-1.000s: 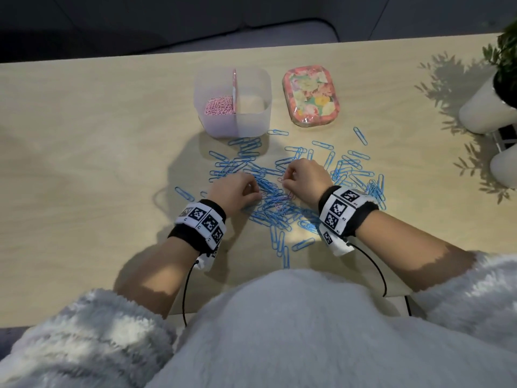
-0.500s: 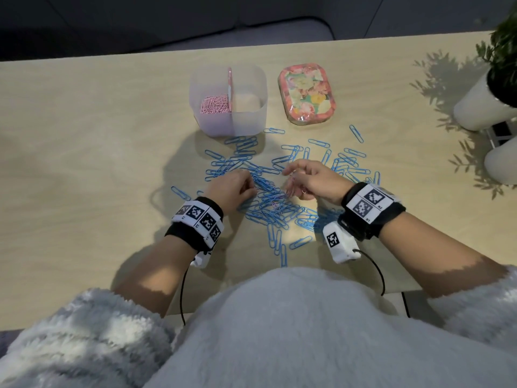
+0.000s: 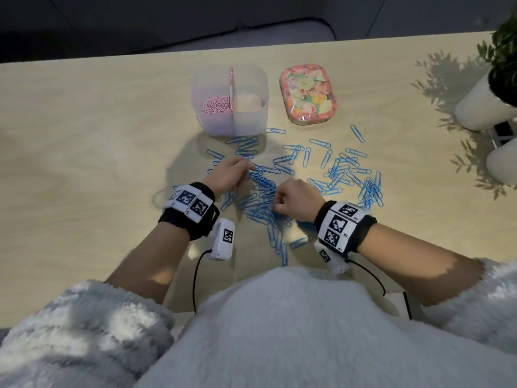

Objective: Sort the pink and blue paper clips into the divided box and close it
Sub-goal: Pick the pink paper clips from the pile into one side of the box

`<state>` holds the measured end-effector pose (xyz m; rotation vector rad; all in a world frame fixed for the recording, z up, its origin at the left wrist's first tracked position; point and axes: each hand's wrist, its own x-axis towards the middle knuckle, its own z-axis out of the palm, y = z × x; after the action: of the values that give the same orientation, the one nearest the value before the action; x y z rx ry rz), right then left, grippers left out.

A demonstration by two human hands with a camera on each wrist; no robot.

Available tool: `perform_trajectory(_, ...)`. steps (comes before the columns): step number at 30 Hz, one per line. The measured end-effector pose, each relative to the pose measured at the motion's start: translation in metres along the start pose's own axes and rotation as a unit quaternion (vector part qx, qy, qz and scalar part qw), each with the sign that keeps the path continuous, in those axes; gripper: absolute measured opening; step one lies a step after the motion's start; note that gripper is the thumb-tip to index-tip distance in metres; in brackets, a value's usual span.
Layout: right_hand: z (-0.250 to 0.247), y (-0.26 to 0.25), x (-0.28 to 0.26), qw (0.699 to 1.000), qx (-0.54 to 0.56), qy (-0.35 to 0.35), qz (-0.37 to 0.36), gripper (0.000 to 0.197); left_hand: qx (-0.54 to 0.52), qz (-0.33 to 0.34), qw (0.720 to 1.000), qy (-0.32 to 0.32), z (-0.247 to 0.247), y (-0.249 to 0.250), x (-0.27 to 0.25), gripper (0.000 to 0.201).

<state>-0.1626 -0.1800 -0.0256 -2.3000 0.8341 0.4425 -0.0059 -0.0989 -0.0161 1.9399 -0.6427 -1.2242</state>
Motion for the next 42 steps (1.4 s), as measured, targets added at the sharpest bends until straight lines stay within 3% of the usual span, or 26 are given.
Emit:
perform_trajectory(2, -0.002, 0.004, -0.001, 0.999, 0.029, -0.022, 0.01, 0.009, -0.003, 0.014, 1.0, 0.001, 0.006, 0.004, 0.002, 0.029)
perform_trajectory(5, -0.007, 0.01, -0.002, 0.999, 0.044, 0.004, 0.024, 0.018, 0.122, 0.092, 0.988, -0.002, 0.013, 0.002, 0.006, 0.017)
perform_trajectory(7, -0.009, 0.01, -0.003, 0.999, 0.028, 0.016, 0.02, 0.016, 0.216, 0.122, 0.969, -0.01, 0.018, 0.0, 0.008, 0.006)
perform_trajectory(11, -0.005, 0.0, -0.006, 1.0, -0.024, 0.013, -0.006, 0.015, 0.358, 0.149, 0.922, -0.018, 0.017, -0.003, 0.004, 0.02)
perform_trajectory(13, -0.003, -0.004, -0.007, 0.998, -0.054, 0.008, -0.021, 0.011, 0.379, 0.153, 0.913, -0.01, 0.011, -0.006, 0.003, 0.021)
perform_trajectory(18, 0.002, -0.004, -0.008, 0.995, -0.087, -0.015, -0.046, 0.007, 0.343, 0.143, 0.927, 0.058, -0.007, -0.01, 0.001, 0.017)
perform_trajectory(20, 0.002, 0.002, -0.008, 0.998, -0.033, -0.024, -0.05, 0.007, 0.348, 0.15, 0.923, 0.069, -0.008, -0.012, 0.002, 0.015)
perform_trajectory(22, -0.005, 0.011, -0.01, 0.994, 0.104, 0.004, -0.039, 0.01, 0.353, 0.163, 0.919, 0.064, -0.005, -0.011, 0.004, 0.014)
perform_trajectory(24, -0.016, 0.022, -0.01, 0.967, 0.251, 0.03, -0.002, 0.017, 0.356, 0.177, 0.916, 0.051, 0.003, -0.008, 0.005, 0.014)
perform_trajectory(27, -0.032, 0.039, -0.008, 0.88, 0.467, 0.062, 0.07, 0.023, 0.371, 0.193, 0.908, 0.029, 0.017, -0.002, 0.007, 0.016)
perform_trajectory(29, -0.04, 0.045, -0.007, 0.839, 0.525, 0.088, 0.112, 0.024, 0.402, 0.194, 0.895, 0.015, 0.024, 0.002, 0.009, 0.016)
perform_trajectory(30, -0.041, 0.048, -0.005, 0.838, 0.524, 0.093, 0.124, 0.024, 0.42, 0.192, 0.887, 0.009, 0.026, 0.004, 0.01, 0.016)
perform_trajectory(31, -0.043, 0.05, -0.004, 0.85, 0.505, 0.095, 0.12, 0.022, 0.436, 0.19, 0.88, 0.002, 0.028, 0.006, 0.012, 0.016)
perform_trajectory(33, -0.041, 0.052, -0.001, 0.918, 0.382, 0.093, 0.053, 0.012, 0.463, 0.184, 0.867, -0.015, 0.03, 0.008, 0.012, 0.018)
perform_trajectory(35, -0.04, 0.052, 0.001, 0.982, 0.176, 0.065, -0.031, 0.006, 0.48, 0.18, 0.858, -0.032, 0.03, 0.008, 0.012, 0.02)
perform_trajectory(36, -0.039, 0.051, 0.001, 0.995, 0.059, 0.058, -0.049, 0.013, 0.484, 0.178, 0.856, -0.036, 0.03, 0.007, 0.012, 0.02)
perform_trajectory(38, -0.038, 0.047, 0.002, 0.991, -0.095, 0.065, -0.073, 0.022, 0.482, 0.173, 0.858, -0.038, 0.029, 0.005, 0.012, 0.02)
perform_trajectory(40, -0.034, 0.044, 0.004, 0.983, -0.136, 0.071, -0.099, 0.021, 0.454, 0.166, 0.874, -0.045, 0.027, 0.002, 0.011, 0.017)
perform_trajectory(42, -0.031, 0.044, 0.004, 0.981, -0.149, 0.073, -0.104, 0.019, 0.38, 0.156, 0.911, -0.032, 0.022, 0.001, 0.01, 0.01)
